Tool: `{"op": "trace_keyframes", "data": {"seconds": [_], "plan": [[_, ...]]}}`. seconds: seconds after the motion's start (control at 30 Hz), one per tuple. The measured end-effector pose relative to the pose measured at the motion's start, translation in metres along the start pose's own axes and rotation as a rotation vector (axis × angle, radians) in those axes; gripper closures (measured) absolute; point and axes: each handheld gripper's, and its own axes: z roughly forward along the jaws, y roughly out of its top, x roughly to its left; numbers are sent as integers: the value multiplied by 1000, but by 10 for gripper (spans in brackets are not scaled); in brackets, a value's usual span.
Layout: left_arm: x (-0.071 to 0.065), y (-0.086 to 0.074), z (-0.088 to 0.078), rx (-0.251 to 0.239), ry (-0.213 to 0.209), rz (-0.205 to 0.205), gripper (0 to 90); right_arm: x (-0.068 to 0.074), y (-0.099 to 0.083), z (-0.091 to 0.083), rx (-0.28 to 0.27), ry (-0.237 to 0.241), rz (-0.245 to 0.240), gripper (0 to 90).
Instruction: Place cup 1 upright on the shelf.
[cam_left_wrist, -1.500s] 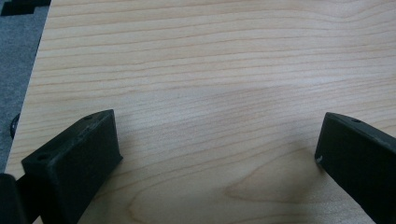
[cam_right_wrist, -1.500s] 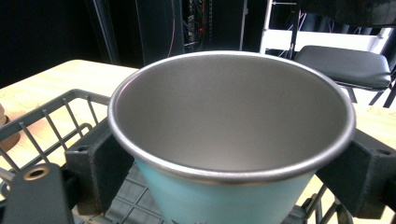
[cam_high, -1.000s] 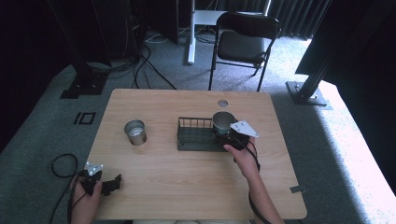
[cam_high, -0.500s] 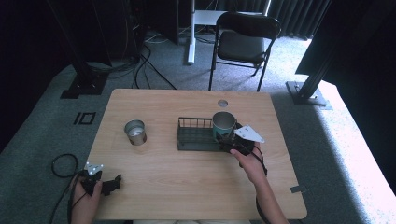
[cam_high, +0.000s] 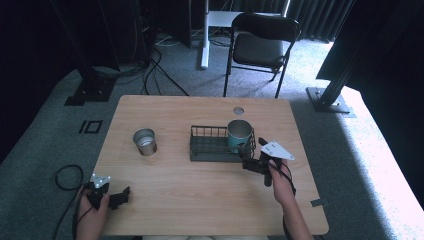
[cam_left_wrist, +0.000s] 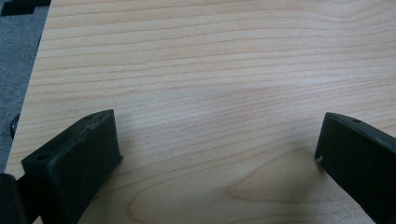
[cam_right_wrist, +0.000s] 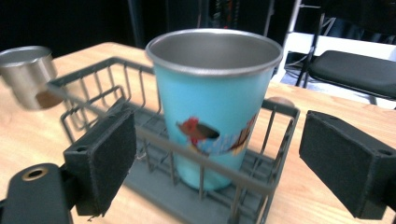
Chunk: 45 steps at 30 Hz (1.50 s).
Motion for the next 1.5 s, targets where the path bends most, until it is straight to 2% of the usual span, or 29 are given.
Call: {"op": "trace_keyframes", "data": {"seconds": [0.07,0.2,0.47,0.63,0.77,1.0,1.1,1.27,1.37,1.5], "plan": [[0,0,0,0,0,0,3,-1,-2,-4,5,9,-3,110],[0,0,0,0,0,0,3,-5,-7,-12,10,69,-6,110],[0,0,0,0,0,0,3,-15,-23,-24,42,70,9,110],[0,0,0,0,0,0,3,-23,-35,-33,96,74,-14,110],[0,0,0,1,0,1,3,-29,-46,-42,115,84,-3,110],[0,0,0,0,0,1,3,-35,-65,-56,172,141,3,111],[0,0,0,1,0,1,3,-36,-72,-61,199,151,10,111],[0,0,0,1,0,1,3,-39,-81,-66,261,166,-5,110],[0,0,0,1,0,1,3,-40,-86,-67,292,182,6,111],[0,0,0,1,0,1,3,-41,-91,-68,321,172,-21,111]]}}
